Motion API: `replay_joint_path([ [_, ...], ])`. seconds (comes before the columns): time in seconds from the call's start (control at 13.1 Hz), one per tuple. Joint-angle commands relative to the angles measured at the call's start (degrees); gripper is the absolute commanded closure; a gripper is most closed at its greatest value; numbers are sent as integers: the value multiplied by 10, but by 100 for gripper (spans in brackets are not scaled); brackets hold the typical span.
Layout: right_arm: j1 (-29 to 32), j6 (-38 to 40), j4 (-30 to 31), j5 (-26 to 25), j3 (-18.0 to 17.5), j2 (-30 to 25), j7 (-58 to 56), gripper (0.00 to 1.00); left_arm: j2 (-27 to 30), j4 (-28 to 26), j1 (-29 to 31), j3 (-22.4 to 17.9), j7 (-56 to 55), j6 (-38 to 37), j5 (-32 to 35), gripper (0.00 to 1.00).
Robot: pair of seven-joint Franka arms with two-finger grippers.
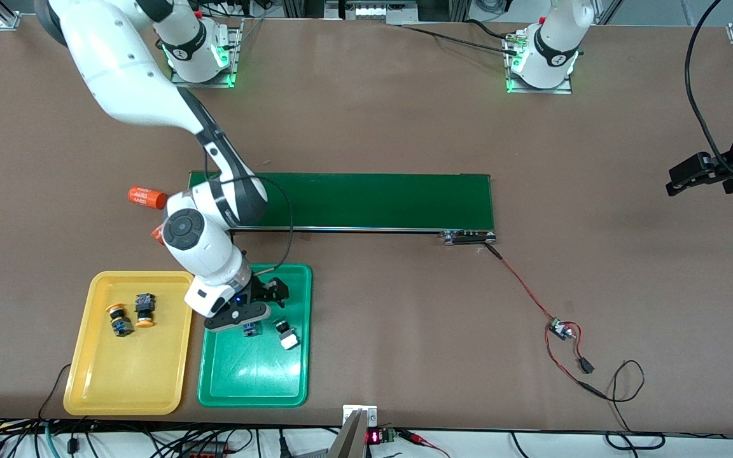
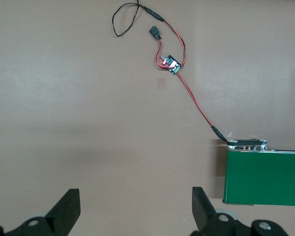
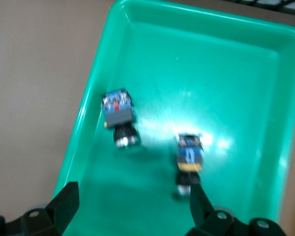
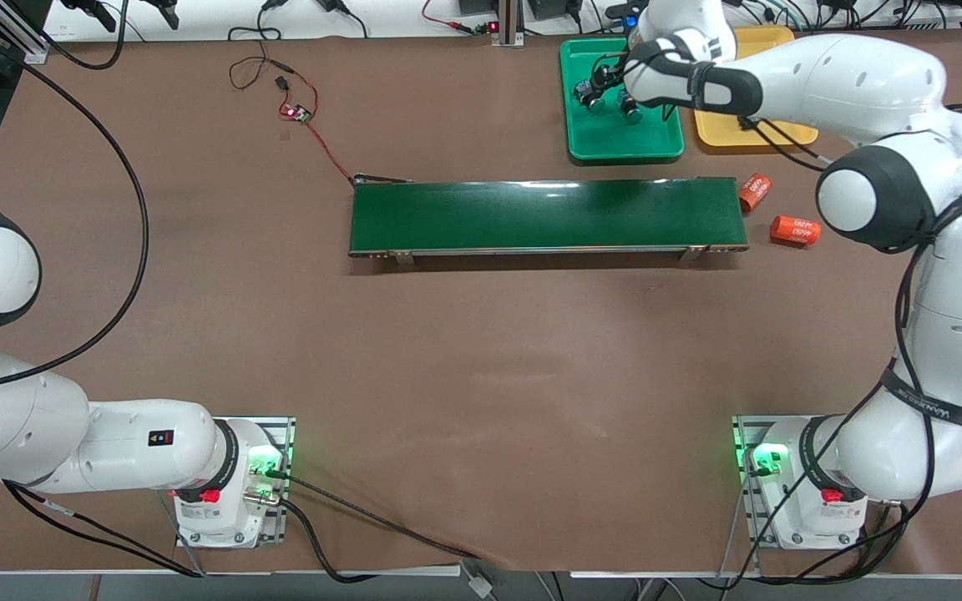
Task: Sort buttons by color to trays
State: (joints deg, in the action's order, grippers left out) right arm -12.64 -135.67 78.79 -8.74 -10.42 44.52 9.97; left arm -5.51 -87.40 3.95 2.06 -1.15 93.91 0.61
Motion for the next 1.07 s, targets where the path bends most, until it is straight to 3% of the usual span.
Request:
replay_joint_path([
  [0.0,15,106,48,-2,-3,-85,14,0,8,2,4,2,10,-13,-14,0],
  [0.46,60,346,46,7,-4,-206,26,0,20,4,3,3,16,-20,-14,0],
  [0.53,72,367,46,8,-6,-220,23,0,21,3,3,3,17,-21,-14,0],
  [0.76,120,421,48,73,-4,-269,15,0,21,3,3,7,17,-21,-14,0],
  [0.99,138,482,49,77,22,-318,8,0,21,3,3,8,17,-19,-11,0],
])
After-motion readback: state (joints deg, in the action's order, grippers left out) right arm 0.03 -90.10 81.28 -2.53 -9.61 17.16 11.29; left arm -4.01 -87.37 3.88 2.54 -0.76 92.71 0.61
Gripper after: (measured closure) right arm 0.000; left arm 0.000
